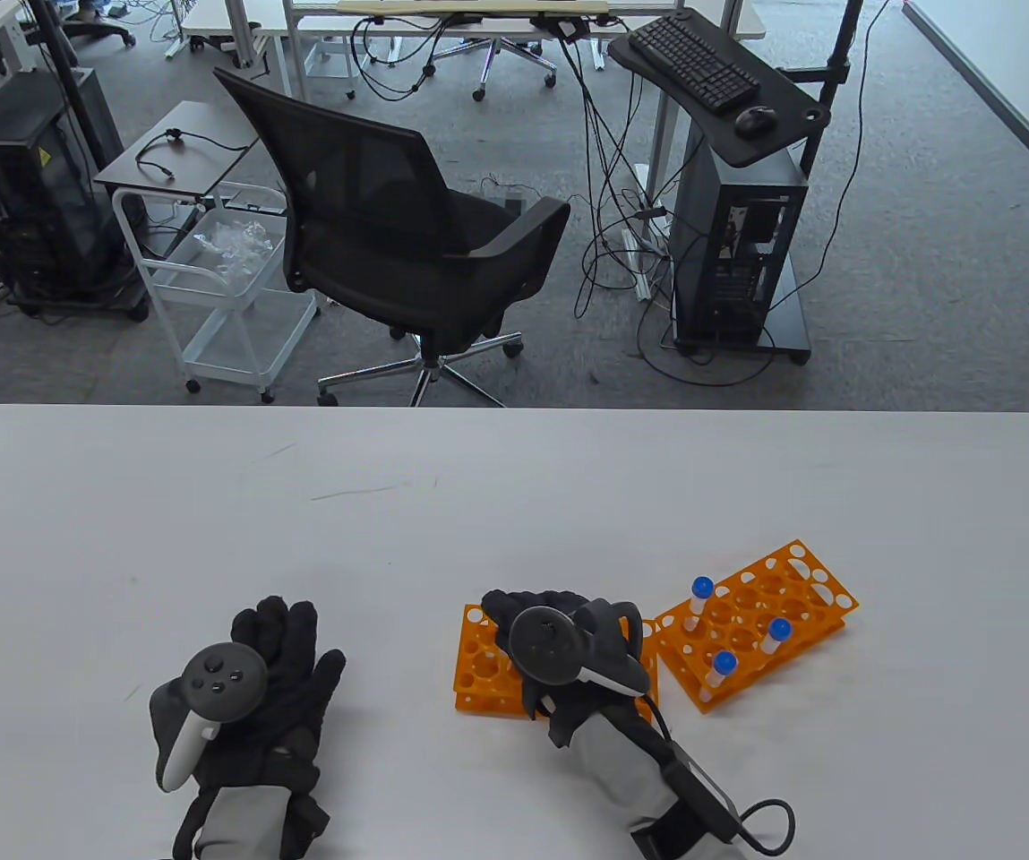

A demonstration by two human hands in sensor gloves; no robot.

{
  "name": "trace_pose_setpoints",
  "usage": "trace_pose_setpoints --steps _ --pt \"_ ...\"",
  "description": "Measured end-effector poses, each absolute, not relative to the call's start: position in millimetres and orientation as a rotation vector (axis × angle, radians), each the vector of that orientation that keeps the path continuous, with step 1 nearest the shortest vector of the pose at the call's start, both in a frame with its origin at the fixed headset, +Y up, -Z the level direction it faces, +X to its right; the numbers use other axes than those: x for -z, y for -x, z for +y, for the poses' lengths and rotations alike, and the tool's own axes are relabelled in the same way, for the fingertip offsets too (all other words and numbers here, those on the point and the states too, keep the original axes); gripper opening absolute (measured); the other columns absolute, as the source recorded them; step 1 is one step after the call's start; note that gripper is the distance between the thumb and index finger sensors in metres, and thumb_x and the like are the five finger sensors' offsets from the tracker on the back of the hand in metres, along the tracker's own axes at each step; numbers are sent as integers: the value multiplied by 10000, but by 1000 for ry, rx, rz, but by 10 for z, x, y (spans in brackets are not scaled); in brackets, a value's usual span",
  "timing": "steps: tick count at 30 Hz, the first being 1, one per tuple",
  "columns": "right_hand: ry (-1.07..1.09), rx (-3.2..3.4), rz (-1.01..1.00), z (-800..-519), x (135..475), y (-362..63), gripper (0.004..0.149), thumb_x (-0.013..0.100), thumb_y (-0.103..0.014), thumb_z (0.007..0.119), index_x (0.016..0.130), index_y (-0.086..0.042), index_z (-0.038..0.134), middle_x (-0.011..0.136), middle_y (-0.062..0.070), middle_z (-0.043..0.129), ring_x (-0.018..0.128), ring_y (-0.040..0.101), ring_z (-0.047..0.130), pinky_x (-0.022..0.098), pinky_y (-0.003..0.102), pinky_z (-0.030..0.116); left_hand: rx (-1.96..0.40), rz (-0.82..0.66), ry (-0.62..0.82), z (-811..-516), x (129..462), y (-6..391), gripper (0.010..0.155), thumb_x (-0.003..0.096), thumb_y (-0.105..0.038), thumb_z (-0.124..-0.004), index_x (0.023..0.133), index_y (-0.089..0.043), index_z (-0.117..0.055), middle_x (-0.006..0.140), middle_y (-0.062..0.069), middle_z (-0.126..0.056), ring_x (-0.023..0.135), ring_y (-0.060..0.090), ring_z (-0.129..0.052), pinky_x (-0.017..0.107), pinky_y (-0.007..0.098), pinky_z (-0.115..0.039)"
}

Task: Transfer 4 test tubes between racks (Right hand only)

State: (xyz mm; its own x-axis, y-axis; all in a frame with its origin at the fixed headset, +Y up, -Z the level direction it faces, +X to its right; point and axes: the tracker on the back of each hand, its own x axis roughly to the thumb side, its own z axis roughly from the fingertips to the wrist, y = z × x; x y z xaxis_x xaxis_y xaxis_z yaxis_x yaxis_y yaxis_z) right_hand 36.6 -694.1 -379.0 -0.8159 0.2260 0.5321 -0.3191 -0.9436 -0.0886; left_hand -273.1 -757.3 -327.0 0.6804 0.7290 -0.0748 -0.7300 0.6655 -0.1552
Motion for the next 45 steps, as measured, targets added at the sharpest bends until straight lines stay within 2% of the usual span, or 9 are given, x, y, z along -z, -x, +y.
trace_pose_setpoints --steps 17,25,35,45 --pt "-790 -2758 -215 -6981 3779 -337 484 461 -283 810 922 -134 797 876 160 916 758 428 878 570 632 664 -821 1 178 -7568 3266 2726 698 588 -613 -528 1138 -433 -137 1164 -172 78 1038 77 224 748 405 156" --pt "-759 -2680 -304 -6720 3688 -447 501 469 -314 800 936 -131 785 895 168 899 775 437 860 577 636 652 -823 -3 176 -7568 3266 2724 698 589 -613 -527 1138 -433 -136 1163 -173 77 1038 77 225 748 405 155" --pt "-618 -2601 -476 -6276 3533 -909 490 472 -312 802 925 -127 802 882 173 911 763 440 868 572 637 655 -827 -11 174 -7568 3262 2712 698 588 -613 -527 1138 -432 -137 1164 -171 77 1038 79 224 748 406 155" --pt "-274 -2624 -550 -6161 3636 -1700 483 470 -304 810 916 -119 815 872 182 916 758 448 865 573 642 648 -831 -24 180 -7573 3261 2692 697 589 -613 -527 1138 -432 -137 1164 -171 78 1038 77 225 748 405 154"
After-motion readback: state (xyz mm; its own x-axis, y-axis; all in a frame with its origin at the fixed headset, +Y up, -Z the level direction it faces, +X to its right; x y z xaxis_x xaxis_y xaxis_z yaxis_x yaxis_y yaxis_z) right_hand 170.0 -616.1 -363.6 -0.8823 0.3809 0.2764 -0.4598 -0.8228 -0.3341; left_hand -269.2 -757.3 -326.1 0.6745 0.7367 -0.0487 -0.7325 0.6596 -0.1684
